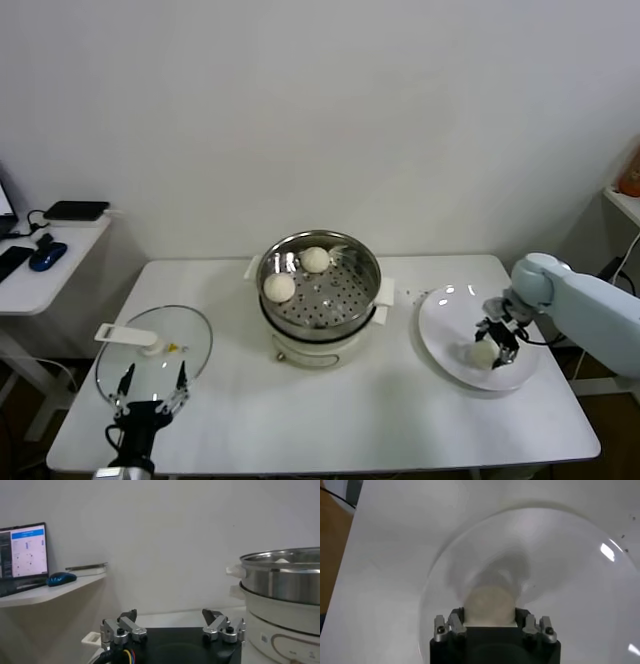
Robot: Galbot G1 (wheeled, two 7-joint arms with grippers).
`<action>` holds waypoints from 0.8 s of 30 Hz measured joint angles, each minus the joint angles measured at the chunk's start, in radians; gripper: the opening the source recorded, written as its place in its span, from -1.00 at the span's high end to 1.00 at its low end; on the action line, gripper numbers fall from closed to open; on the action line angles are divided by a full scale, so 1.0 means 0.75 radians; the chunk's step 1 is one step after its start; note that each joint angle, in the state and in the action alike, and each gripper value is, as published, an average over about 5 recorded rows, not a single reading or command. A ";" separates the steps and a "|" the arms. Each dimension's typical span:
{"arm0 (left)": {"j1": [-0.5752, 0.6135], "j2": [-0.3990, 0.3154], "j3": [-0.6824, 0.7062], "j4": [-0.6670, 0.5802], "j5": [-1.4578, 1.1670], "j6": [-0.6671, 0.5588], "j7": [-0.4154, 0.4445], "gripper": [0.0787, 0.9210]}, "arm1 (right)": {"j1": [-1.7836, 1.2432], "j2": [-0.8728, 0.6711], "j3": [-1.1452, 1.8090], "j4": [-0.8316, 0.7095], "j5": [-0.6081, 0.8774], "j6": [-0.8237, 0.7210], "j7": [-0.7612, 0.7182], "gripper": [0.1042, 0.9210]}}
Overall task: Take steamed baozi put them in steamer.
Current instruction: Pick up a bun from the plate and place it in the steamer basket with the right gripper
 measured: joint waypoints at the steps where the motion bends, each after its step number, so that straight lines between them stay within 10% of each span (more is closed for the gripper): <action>1: 0.000 0.000 0.000 0.000 0.000 0.000 0.000 -0.77 | 0.009 -0.001 -0.007 0.003 0.010 -0.004 0.000 -0.34; 24: -0.019 0.002 0.007 -0.022 -0.005 0.003 0.000 -0.77 | 0.723 0.169 -0.437 0.160 0.330 0.064 -0.039 -0.37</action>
